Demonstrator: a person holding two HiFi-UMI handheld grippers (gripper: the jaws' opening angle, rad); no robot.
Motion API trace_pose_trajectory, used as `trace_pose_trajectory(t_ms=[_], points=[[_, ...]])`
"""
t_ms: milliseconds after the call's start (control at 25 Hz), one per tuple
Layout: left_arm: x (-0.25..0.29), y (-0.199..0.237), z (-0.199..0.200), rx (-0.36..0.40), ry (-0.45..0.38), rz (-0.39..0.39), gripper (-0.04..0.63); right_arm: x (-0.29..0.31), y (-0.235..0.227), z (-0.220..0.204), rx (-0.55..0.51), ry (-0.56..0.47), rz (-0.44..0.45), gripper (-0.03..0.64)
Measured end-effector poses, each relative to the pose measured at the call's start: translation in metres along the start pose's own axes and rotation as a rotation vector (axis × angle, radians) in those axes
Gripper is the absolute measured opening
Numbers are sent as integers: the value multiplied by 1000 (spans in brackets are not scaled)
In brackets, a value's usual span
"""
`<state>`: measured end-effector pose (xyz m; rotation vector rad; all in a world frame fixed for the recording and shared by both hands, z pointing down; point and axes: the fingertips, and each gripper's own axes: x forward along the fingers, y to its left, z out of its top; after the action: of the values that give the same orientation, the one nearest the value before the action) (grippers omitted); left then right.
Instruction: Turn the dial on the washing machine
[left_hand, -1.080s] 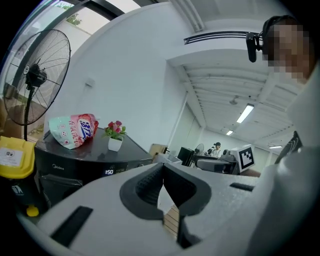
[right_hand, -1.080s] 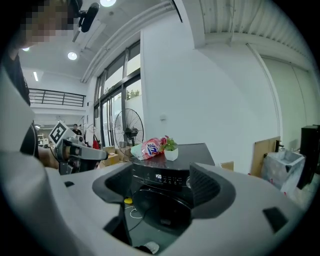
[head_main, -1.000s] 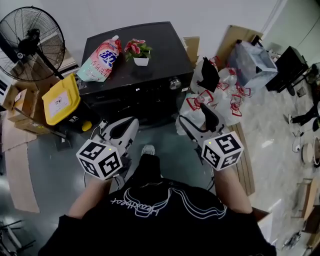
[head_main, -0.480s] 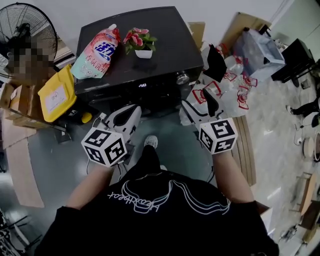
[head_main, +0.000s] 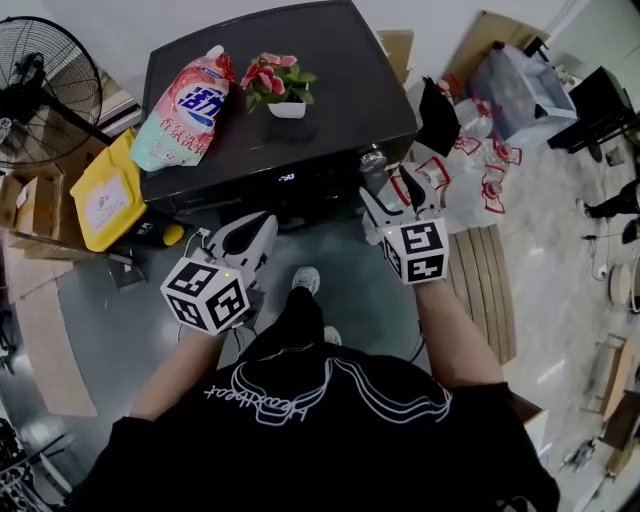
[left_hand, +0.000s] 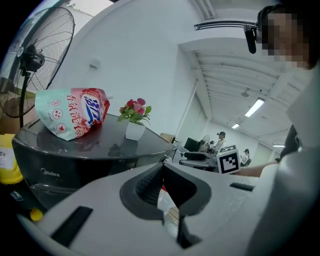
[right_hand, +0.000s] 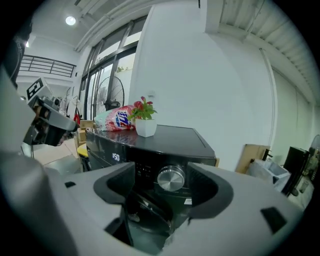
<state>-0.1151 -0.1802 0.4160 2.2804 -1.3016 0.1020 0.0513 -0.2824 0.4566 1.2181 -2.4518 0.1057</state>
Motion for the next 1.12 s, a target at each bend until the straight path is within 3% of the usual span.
trace_pose_trajectory(t_ms=[360,600,1120], points=[[7,20,-6,-25,23,8,5,46,-15,-36,10,83,-34,318],[9,21,-12,13,45,-7,5,64,-20,-46,8,99,-42,307],[5,41,-17,-17,48,37,5,77,-24,-51,26,97,-76,275]])
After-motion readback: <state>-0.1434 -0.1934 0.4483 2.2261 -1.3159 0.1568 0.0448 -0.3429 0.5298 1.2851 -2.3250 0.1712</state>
